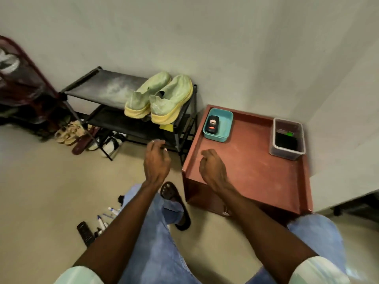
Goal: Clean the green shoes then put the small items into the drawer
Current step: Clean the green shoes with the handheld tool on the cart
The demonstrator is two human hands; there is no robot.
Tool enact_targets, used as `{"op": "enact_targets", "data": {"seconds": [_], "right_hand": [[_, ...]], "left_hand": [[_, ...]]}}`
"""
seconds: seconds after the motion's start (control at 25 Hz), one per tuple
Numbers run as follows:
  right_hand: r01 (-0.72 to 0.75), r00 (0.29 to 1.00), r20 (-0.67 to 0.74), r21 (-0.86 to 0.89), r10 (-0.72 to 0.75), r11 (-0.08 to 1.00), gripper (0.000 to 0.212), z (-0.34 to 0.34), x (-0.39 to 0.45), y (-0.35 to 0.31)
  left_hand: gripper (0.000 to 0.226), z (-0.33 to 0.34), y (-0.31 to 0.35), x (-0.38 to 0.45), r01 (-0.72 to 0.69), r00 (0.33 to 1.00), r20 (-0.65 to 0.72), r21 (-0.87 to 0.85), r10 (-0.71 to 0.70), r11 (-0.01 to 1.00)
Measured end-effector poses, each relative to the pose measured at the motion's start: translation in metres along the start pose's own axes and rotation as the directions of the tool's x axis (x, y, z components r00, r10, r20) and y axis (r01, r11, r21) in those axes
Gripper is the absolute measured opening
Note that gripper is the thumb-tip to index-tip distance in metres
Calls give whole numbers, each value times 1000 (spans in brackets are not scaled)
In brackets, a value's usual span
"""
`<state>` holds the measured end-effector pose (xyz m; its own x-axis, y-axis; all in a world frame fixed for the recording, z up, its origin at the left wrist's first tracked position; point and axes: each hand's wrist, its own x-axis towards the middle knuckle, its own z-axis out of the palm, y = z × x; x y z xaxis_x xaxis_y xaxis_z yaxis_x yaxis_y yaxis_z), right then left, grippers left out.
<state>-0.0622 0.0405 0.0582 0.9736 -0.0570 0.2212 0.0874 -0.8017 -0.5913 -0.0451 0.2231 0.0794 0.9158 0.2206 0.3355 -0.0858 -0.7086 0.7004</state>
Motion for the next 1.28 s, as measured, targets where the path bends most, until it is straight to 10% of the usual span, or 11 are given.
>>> {"op": "enact_targets", "data": {"seconds": [0.16, 0.52, 0.8, 1.28], "right_hand": [[60, 991, -122, 112, -46, 992, 29, -2, 80, -56], [78, 997, -5, -151, -80, 985, 39, 11, 131, -54], [-201, 860, 346, -445, 375, 872, 43, 48, 47, 43], [-86, 827, 474, -424, 302, 902, 61, 33, 40, 57]], "left_hand": [[36, -36, -2, 76, 81, 989, -120, -46, -86, 996], [108, 16, 1, 144, 333, 939, 149, -162, -311, 929], [105, 38, 6, 138, 340, 939, 92, -92, -332, 936], [74, 0, 37, 59, 315, 938, -3, -416, -347, 853]]}}
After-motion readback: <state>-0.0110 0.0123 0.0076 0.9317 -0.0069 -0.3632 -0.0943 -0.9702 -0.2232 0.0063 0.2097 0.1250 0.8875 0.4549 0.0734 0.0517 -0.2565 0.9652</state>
